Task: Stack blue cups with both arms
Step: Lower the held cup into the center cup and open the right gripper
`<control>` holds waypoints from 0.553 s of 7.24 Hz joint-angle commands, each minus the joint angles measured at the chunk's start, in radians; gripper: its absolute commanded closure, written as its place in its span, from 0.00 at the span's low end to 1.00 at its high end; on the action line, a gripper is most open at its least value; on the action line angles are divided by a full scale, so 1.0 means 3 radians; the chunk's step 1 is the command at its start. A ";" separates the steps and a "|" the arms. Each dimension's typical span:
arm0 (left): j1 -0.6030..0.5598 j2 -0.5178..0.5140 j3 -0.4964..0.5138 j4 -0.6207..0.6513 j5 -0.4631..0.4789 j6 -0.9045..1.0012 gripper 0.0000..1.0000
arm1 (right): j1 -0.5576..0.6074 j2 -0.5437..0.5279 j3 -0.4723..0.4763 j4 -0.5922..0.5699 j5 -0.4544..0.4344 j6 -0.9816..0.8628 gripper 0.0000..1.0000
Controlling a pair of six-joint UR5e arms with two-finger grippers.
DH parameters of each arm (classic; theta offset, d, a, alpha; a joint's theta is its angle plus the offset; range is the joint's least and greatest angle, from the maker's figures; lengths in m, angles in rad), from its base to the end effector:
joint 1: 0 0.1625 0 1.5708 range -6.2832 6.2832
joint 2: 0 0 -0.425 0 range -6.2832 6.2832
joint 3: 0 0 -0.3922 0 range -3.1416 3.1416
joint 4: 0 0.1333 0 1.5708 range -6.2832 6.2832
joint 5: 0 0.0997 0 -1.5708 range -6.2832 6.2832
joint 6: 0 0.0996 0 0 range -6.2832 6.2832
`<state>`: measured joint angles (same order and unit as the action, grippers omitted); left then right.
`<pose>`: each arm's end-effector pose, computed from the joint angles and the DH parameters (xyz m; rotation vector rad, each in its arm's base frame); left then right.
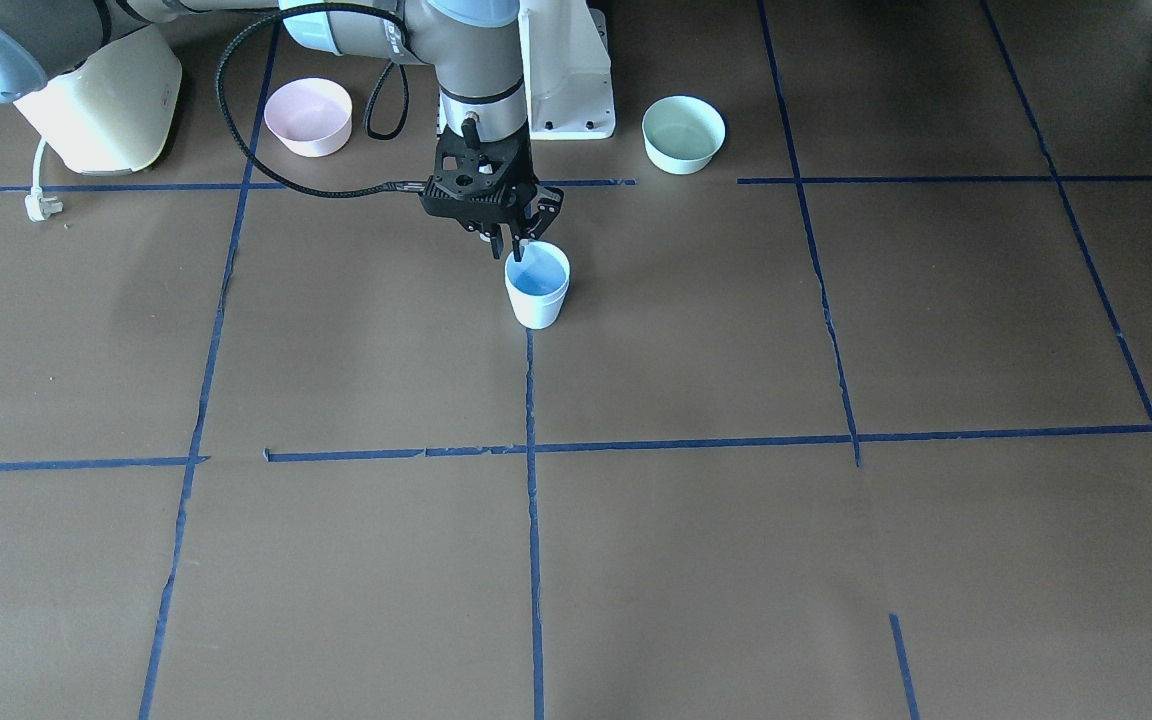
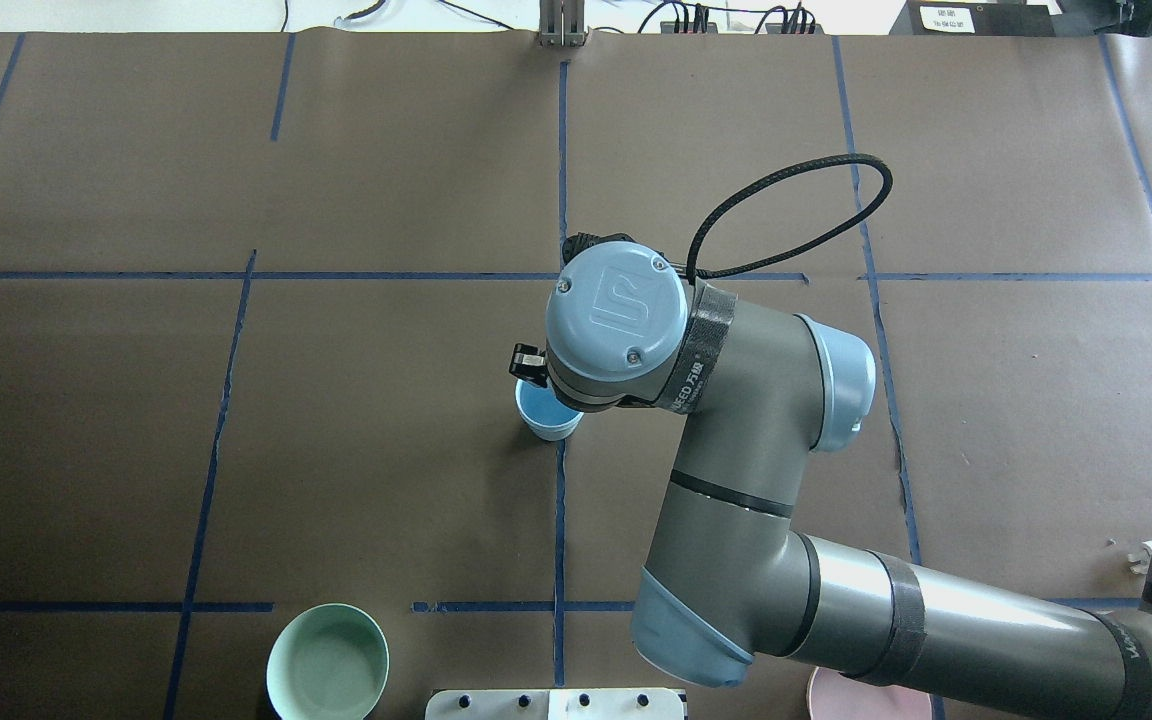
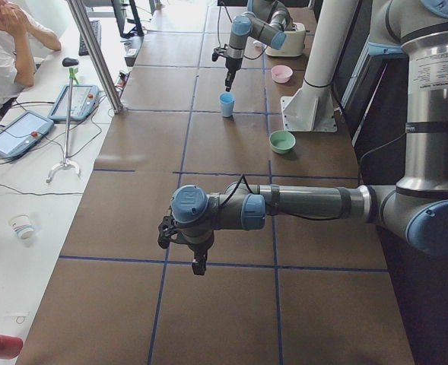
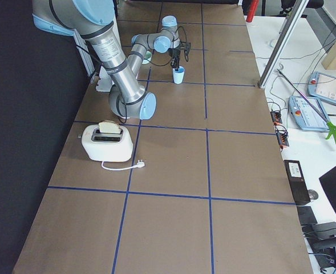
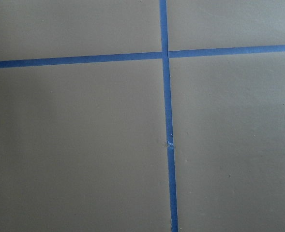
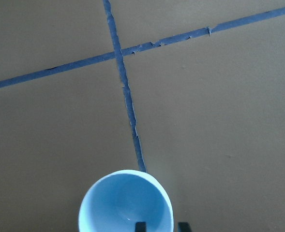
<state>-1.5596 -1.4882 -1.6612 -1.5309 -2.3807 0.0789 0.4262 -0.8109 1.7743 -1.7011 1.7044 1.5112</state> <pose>-0.0561 -0.4552 0.6548 -0.0029 0.8106 0.0721 -0.5483 -0.3808 0.1411 0.0783 -0.8407 0.2890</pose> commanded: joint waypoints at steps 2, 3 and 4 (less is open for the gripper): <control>0.0004 0.0001 0.0005 0.0000 0.0000 -0.0002 0.00 | -0.0030 -0.0037 0.0067 0.0005 0.0030 -0.0062 0.00; 0.0004 0.0001 0.0015 0.0000 0.0000 -0.0002 0.00 | 0.0152 -0.0144 0.0139 0.0005 0.0238 -0.0320 0.00; 0.0009 -0.0004 0.0040 -0.0005 0.0000 -0.0002 0.00 | 0.0493 -0.0332 0.0205 0.0010 0.0625 -0.0783 0.00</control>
<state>-1.5580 -1.4881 -1.6561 -1.5312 -2.3807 0.0783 0.4777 -0.8552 1.8114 -1.6993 1.7795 1.4097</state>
